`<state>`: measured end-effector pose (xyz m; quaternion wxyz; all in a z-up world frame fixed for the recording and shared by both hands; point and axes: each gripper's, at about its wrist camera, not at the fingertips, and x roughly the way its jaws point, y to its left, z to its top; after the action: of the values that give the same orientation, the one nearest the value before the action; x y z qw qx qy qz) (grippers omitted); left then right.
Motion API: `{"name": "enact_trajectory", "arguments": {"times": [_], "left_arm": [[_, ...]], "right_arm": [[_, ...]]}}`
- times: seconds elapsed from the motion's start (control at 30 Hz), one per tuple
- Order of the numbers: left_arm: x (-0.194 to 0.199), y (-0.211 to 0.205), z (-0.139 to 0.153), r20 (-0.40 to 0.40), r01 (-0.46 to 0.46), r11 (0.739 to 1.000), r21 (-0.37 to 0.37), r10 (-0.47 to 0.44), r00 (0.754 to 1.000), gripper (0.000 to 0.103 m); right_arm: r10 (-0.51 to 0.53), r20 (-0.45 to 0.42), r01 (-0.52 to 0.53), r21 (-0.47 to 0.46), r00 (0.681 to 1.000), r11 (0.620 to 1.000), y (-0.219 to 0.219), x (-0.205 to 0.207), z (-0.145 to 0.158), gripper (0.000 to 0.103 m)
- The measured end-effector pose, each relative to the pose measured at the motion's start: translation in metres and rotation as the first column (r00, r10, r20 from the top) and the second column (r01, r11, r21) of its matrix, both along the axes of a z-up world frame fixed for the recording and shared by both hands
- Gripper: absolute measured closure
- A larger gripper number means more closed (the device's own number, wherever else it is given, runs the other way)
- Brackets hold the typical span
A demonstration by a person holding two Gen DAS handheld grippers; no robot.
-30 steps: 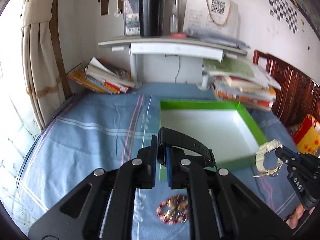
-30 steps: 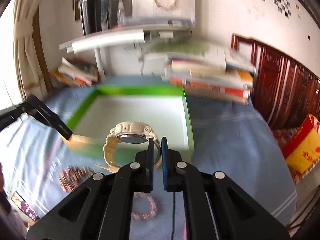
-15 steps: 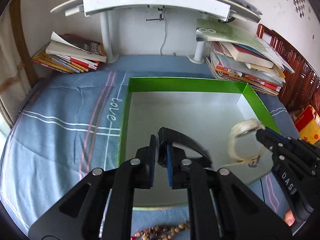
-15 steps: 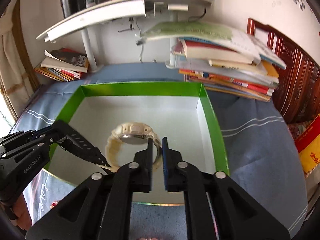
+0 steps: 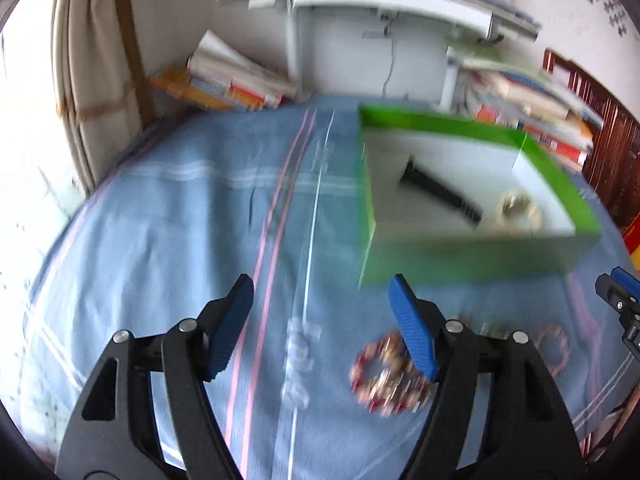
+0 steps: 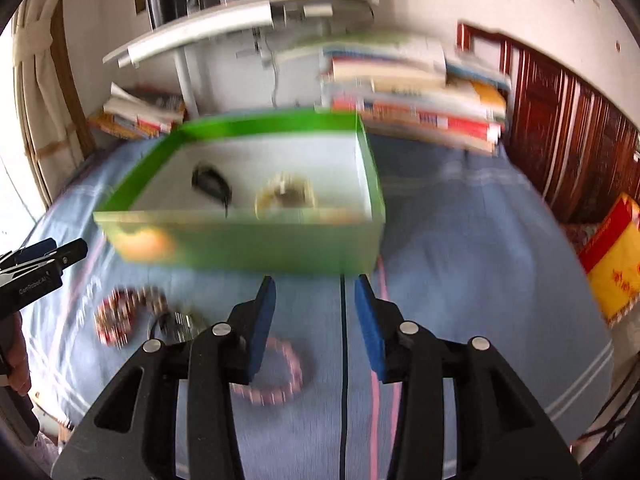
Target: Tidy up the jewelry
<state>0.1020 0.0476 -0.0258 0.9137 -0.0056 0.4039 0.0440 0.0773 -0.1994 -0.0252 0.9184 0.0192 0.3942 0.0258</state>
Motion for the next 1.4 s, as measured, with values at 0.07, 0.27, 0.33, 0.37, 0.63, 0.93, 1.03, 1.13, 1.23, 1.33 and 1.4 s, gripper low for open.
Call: {"name": "enact_trajectory", "arguments": {"times": [0.07, 0.27, 0.33, 0.37, 0.63, 0.93, 1.03, 1.13, 1.23, 1.33, 1.4], "left_arm": [[-0.006, 0.001, -0.009, -0.025, 0.004, 1.000, -0.001, -0.004, 1.000, 0.033], [-0.020, -0.002, -0.021, -0.050, 0.031, 0.999, -0.011, -0.031, 0.998, 0.030], [-0.022, -0.004, -0.024, -0.055, 0.034, 0.999, -0.005, -0.034, 0.998, 0.030], [-0.024, -0.005, -0.024, -0.056, 0.040, 0.999, -0.005, -0.040, 0.998, 0.030], [-0.030, -0.018, -0.036, -0.074, 0.121, 0.992, -0.033, -0.123, 0.990, 0.030], [-0.026, -0.025, -0.047, -0.079, 0.168, 0.981, -0.097, -0.176, 0.981, 0.068], [-0.028, -0.026, -0.044, -0.066, 0.176, 0.979, -0.101, -0.183, 0.981, 0.083], [-0.030, -0.027, -0.039, -0.051, 0.191, 0.975, -0.111, -0.198, 0.979, 0.089], [-0.030, -0.025, -0.038, -0.054, 0.187, 0.976, -0.109, -0.193, 0.980, 0.089], [-0.031, -0.017, -0.035, -0.051, 0.170, 0.979, -0.117, -0.177, 0.983, 0.089], [-0.033, -0.009, -0.029, -0.039, 0.150, 0.982, -0.118, -0.156, 0.987, 0.089]], "right_arm": [[-0.003, -0.030, 0.003, 0.010, 1.000, 1.000, -0.001, -0.004, -0.011, 0.062], [0.022, -0.075, -0.020, 0.030, 0.997, 0.999, 0.006, -0.010, -0.029, 0.062], [0.033, -0.082, -0.030, 0.027, 0.996, 0.999, 0.010, -0.011, -0.030, 0.062], [0.039, -0.085, -0.037, 0.022, 0.996, 0.999, 0.012, -0.012, -0.032, 0.062], [0.055, -0.118, -0.058, -0.027, 0.991, 0.998, 0.025, -0.013, -0.045, 0.062], [0.062, -0.122, -0.066, -0.031, 0.991, 0.997, 0.028, -0.014, -0.048, 0.062], [0.063, -0.119, -0.067, -0.029, 0.991, 0.997, 0.028, -0.015, -0.048, 0.062], [0.063, -0.117, -0.066, -0.029, 0.991, 0.997, 0.027, -0.015, -0.048, 0.062], [0.062, -0.116, -0.066, -0.026, 0.991, 0.998, 0.027, -0.016, -0.047, 0.061], [0.063, -0.116, -0.066, -0.024, 0.991, 0.998, 0.026, -0.016, -0.047, 0.061], [0.061, -0.115, -0.064, -0.021, 0.991, 0.998, 0.025, -0.016, -0.047, 0.061]]}}
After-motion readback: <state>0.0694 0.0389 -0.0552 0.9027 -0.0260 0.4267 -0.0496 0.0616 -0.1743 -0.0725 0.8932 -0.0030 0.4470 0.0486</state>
